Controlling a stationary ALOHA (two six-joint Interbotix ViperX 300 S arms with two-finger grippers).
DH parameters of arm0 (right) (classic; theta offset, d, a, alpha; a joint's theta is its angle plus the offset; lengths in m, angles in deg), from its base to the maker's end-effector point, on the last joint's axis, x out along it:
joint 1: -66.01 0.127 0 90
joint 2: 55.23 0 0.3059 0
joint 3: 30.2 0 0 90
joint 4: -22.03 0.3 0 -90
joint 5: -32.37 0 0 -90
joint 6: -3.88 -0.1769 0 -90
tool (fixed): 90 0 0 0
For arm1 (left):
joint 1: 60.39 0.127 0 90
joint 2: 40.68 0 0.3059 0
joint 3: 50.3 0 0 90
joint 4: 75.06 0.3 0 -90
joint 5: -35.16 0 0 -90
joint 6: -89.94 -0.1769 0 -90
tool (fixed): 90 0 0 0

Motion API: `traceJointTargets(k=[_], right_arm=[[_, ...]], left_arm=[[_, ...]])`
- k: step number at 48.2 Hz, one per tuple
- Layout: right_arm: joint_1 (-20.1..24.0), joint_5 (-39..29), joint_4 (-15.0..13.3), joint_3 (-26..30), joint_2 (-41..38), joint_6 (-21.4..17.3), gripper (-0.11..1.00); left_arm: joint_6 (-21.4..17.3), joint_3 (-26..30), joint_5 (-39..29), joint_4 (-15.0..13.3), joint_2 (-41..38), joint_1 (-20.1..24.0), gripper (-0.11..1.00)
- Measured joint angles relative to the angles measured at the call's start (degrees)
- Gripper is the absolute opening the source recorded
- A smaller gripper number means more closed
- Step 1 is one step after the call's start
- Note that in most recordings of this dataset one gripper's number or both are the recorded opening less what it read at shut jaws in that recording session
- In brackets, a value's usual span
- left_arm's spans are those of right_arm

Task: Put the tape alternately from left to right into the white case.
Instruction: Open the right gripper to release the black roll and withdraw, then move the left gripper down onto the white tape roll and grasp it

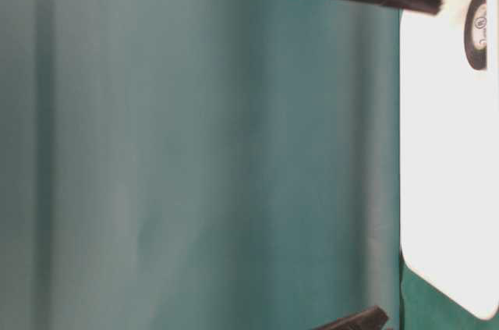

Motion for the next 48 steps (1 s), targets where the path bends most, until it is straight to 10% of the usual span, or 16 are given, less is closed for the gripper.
traceJointTargets(k=[26, 48], right_arm=[[0.0, 0.9, -0.1, -0.5, -3.8, -3.4, 0.75], [0.0, 1.0, -0.1, -0.5, -3.8, -3.7, 0.75]], left_arm=[[1.5, 0.0, -0.8, 0.0, 0.1, -0.8, 0.64], [1.5, 0.0, -1.1, 0.0, 0.0, -10.2, 0.64]])
